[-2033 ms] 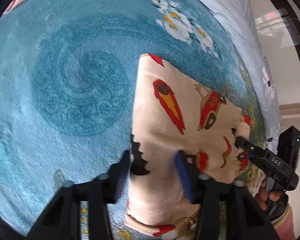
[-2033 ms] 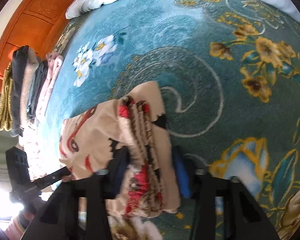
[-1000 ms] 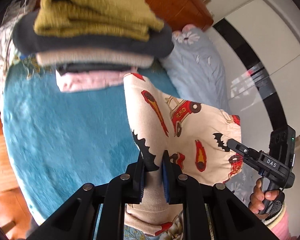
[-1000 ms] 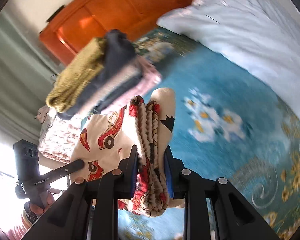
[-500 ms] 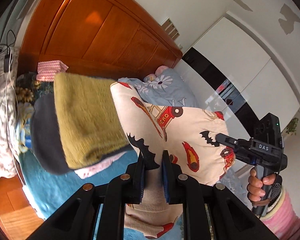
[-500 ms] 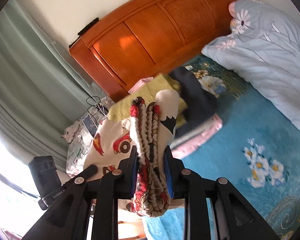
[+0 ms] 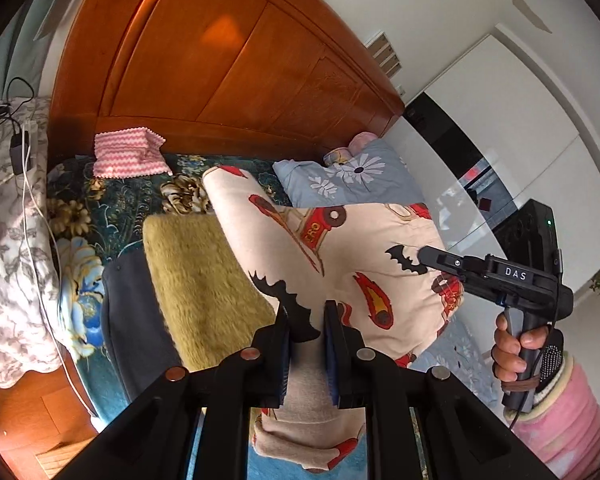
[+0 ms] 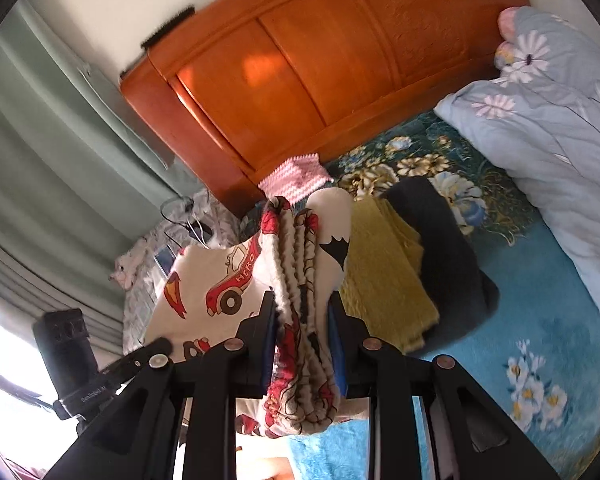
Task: Fold clothes
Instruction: 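Lift the folded pants with both tools and carry them to the clothes stack, then lower the folded pants onto the olive knit stack with both tools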
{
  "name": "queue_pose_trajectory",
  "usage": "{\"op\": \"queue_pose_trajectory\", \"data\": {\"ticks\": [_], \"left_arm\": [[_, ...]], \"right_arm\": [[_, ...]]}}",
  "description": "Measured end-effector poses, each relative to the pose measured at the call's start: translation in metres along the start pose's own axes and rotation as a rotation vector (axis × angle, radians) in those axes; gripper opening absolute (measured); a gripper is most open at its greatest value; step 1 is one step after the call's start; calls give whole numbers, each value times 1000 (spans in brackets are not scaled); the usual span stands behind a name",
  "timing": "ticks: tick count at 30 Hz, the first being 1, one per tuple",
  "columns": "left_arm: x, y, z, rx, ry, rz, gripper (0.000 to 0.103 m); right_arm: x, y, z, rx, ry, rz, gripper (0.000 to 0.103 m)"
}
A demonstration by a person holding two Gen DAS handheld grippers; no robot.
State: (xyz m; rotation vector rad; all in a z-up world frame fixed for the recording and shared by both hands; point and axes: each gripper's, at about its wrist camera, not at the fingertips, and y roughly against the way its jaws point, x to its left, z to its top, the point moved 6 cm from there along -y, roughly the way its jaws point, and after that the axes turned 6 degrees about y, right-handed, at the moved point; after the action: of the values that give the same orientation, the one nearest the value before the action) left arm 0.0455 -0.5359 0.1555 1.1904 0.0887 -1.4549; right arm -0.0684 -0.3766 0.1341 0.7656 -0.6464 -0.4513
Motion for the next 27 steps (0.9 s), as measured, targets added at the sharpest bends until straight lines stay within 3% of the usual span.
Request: {"op": "queue_pose_trajectory", "data": {"ticks": [8, 15, 27], "left_arm": [[33, -40, 22, 61, 47, 38, 16], [55, -67, 5, 142, 51, 69, 16], [70, -61, 2, 132, 134, 51, 22]], "right_arm": [[-23, -47, 53, 50, 52, -24, 25], [-57, -98, 46, 142, 25, -65, 25], [-82, -120, 33, 191, -40, -85, 30]]}}
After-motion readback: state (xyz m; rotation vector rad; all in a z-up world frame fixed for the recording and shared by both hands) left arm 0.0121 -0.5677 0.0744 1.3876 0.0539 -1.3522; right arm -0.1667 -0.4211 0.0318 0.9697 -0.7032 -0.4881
